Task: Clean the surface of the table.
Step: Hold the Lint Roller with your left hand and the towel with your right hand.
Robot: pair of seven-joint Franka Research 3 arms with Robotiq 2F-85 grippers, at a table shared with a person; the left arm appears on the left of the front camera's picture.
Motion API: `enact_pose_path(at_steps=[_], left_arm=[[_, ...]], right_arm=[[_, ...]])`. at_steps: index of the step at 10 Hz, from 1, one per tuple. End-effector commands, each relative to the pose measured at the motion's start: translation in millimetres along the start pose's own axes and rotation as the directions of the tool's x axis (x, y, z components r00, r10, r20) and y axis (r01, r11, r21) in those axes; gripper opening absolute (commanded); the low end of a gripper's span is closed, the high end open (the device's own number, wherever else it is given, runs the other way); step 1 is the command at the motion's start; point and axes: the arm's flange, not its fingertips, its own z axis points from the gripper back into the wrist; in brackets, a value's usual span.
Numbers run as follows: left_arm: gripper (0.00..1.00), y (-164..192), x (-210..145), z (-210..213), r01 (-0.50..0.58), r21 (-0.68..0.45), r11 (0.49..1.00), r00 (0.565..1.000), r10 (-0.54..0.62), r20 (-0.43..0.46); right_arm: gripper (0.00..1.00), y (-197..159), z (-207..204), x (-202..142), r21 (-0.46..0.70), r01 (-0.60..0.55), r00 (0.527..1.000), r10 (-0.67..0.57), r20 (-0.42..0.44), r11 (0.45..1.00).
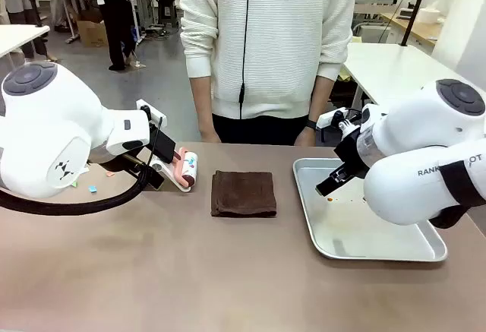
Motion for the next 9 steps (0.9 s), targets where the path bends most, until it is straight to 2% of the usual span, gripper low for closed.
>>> enact_pose_path(at_steps=[1, 9], left_arm=[[1.0, 0.0, 0.0, 0.1, 0.0, 0.0, 1.0, 1.0, 0.0, 0.0], [1.0, 0.0, 0.0, 0.1, 0.0, 0.0, 1.0, 1.0, 0.0, 0.0]], right_arm=[[1.0, 0.0, 0.0, 0.0, 0.0, 0.0, 1.0, 0.0, 0.0, 1.0], [1.0, 0.0, 0.0, 0.0, 0.0, 0.0, 1.0, 0.0, 0.0, 1.0]])
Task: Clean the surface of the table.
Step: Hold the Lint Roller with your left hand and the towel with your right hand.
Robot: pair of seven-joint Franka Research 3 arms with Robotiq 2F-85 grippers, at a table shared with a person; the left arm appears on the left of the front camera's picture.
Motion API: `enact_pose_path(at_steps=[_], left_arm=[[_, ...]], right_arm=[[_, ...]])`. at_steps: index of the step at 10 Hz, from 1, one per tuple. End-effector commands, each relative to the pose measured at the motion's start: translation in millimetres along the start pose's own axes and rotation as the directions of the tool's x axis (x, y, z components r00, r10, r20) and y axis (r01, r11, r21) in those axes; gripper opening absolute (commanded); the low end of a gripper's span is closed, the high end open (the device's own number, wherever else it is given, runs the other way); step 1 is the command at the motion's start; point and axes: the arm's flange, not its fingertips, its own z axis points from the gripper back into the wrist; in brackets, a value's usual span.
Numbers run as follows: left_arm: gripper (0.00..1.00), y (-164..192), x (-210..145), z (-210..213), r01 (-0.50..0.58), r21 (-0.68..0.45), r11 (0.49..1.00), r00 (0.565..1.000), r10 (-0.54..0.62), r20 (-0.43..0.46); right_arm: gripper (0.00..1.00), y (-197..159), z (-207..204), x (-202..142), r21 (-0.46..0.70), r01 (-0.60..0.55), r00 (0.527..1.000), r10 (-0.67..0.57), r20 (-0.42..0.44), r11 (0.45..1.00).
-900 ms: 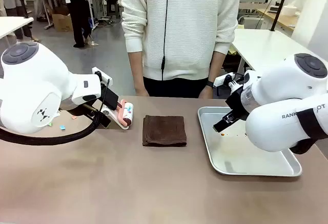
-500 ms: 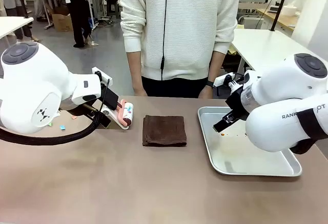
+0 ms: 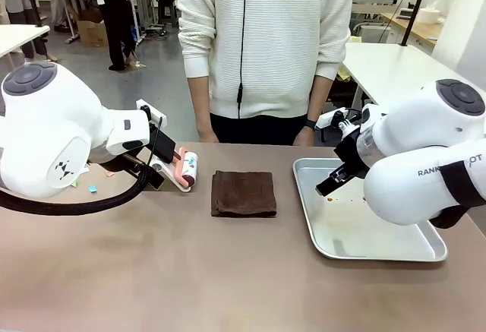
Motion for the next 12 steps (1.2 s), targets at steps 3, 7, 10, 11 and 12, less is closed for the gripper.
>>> enact_pose_path(at_steps=[3, 7, 10, 11, 12], left_arm=[[1.0, 0, 7, 24, -0.062, 0.082, 0.995, 0.994, 0.069, -0.086], [1.0, 6, 79, 74, -0.358, 0.327, 0.874, 0.857, 0.447, -0.256], [1.0, 25, 43, 82, -0.262, 0.349, 0.9, 0.932, 0.329, -0.15], [1.0, 25, 43, 82, -0.262, 0.349, 0.9, 0.932, 0.329, -0.15], [1.0, 25, 43, 82, -0.262, 0.349, 0.9, 0.932, 0.329, -0.15]], right_arm=[[1.0, 4, 25, -6, 0.134, 0.08, 0.995, -0.086, 0.044, 0.988], [1.0, -6, 69, -72, 0.554, 0.431, 0.847, -0.53, 0.022, 0.712], [1.0, 7, 74, 8, 0.492, 0.374, 0.897, -0.442, 0.026, 0.786], [1.0, 7, 74, 8, 0.492, 0.374, 0.897, -0.442, 0.026, 0.786], [1.0, 7, 74, 8, 0.492, 0.374, 0.897, -0.442, 0.026, 0.786]])
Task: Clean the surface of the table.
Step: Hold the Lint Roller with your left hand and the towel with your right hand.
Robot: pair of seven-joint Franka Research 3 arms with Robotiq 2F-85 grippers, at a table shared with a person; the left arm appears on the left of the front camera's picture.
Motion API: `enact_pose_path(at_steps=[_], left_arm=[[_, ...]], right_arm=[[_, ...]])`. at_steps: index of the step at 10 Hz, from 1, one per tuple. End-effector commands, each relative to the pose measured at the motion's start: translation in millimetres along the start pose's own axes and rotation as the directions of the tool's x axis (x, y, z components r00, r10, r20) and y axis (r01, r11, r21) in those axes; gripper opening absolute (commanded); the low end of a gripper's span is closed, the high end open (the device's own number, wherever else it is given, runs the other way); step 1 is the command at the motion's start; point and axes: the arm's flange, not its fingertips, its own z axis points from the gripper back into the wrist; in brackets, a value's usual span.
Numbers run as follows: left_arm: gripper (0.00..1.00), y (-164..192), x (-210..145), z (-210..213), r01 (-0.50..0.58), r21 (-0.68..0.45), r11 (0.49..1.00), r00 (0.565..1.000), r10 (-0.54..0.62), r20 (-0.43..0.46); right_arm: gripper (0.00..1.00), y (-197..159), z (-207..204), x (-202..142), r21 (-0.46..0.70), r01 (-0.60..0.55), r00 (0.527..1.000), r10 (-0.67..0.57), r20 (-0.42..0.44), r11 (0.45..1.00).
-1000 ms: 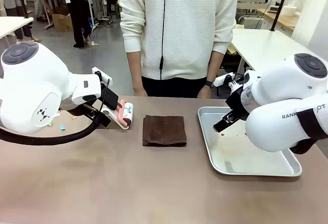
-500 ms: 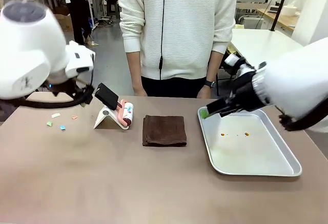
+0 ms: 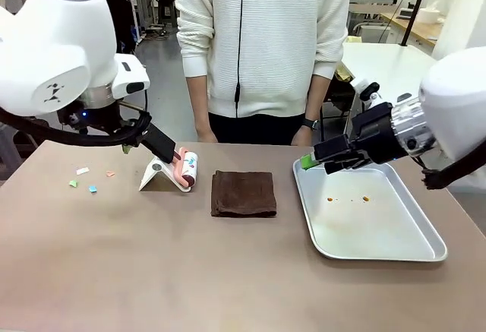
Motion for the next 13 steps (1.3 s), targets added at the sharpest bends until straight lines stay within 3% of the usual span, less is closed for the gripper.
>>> enact_pose_path(at_steps=[1, 11, 12, 13], left_arm=[[1.0, 5, -7, 0, 0.011, 0.01, 1.0, 1.0, -0.011, 0.03], [1.0, 1, -4, 0, 0.003, -0.002, 1.0, 1.0, -0.003, 0.012], [1.0, 14, -6, 7, 0.082, -0.32, 0.944, 0.994, -0.1, -0.04], [1.0, 32, -7, 5, 0.106, -0.573, 0.813, 0.976, -0.195, -0.095]], right_arm=[[1.0, 1, 3, 4, -0.03, -0.013, 1.0, 0.014, 0.009, 0.999], [1.0, -1, 0, 1, -0.015, -0.005, 1.0, 0.006, 0.004, 1.0], [1.0, -6, 12, -2, 0.102, 0.107, 0.987, -0.093, -0.134, 0.989], [1.0, -13, 30, -4, 0.224, 0.226, 0.965, -0.187, -0.183, 0.948]])
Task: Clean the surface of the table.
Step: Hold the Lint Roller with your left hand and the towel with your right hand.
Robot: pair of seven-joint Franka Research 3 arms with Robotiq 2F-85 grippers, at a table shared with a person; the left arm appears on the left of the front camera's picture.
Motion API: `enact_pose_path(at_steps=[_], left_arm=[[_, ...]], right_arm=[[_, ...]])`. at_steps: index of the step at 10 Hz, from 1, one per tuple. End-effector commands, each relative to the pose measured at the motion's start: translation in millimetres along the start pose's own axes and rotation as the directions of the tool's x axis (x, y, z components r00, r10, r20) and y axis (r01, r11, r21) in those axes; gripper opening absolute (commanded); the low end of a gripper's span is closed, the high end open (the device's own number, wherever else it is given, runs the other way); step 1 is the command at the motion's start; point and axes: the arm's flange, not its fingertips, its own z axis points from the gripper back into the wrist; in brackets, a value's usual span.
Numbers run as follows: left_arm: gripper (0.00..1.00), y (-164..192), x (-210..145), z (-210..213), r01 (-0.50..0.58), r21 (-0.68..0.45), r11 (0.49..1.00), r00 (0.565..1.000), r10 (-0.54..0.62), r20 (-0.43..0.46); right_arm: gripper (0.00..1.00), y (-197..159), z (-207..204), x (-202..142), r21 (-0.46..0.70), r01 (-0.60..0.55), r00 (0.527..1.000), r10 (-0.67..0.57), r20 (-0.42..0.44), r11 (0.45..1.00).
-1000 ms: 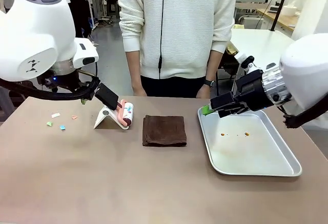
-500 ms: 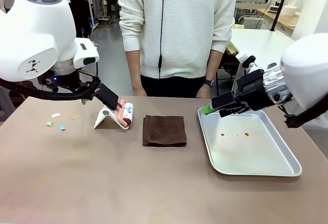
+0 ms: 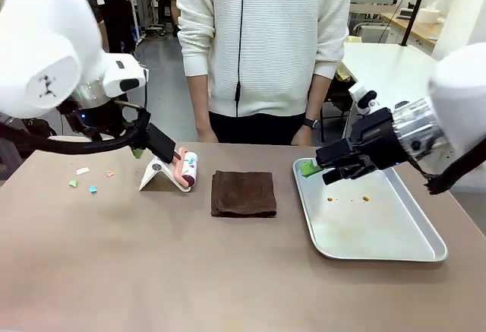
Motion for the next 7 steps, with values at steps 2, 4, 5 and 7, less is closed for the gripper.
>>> enact_pose_path(at_steps=[2, 4, 5, 7], left_arm=[[1.0, 63, -10, 5, -0.052, -0.685, 0.726, 0.974, -0.114, -0.194], [1.0, 117, -20, -12, -0.156, -0.891, 0.427, 0.97, -0.103, -0.219], [1.0, 153, -30, -30, -0.265, -0.903, 0.338, 0.958, -0.011, -0.286], [1.0, 217, -68, -52, -0.459, -0.862, 0.216, 0.883, 0.215, -0.417]], right_arm=[[1.0, -28, 54, -8, 0.149, 0.229, 0.971, -0.215, -0.101, 0.962], [1.0, -56, 96, -27, 0.377, 0.372, 0.911, -0.411, 0.025, 0.848], [1.0, -71, 114, -41, 0.352, 0.423, 0.866, -0.487, 0.114, 0.835], [1.0, -122, 150, -59, 0.372, 0.474, 0.77, -0.581, 0.264, 0.798]])
